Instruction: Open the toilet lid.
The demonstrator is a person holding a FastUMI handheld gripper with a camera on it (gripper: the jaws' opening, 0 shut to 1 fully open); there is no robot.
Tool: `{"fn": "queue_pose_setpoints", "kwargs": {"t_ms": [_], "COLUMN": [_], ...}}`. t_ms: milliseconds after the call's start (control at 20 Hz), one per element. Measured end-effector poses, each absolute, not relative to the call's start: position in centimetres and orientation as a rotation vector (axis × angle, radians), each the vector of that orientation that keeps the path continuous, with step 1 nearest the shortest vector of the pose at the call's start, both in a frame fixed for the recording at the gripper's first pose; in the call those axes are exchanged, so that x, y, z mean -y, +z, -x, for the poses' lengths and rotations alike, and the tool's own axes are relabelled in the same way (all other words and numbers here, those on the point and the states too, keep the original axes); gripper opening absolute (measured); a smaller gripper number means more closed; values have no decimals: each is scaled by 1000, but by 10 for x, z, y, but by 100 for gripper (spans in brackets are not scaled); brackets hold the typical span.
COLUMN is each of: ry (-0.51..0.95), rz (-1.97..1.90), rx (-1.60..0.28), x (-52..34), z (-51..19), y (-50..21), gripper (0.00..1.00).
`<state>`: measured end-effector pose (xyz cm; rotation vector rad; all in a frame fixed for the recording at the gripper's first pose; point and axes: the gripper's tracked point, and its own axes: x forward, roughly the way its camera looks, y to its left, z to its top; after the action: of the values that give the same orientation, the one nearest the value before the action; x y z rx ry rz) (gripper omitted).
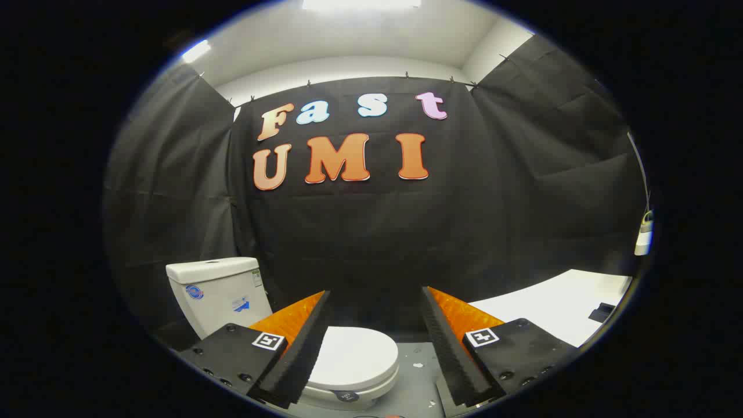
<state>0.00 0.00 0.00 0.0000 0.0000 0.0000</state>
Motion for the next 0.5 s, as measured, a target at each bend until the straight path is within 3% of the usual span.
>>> {"fn": "queue_pose_setpoints", "kwargs": {"t_ms": [500], "ry": [-24], "rz": [-16], "rx": [4], "x": [11], "z": [1], "y": [-2], "gripper": [97]}}
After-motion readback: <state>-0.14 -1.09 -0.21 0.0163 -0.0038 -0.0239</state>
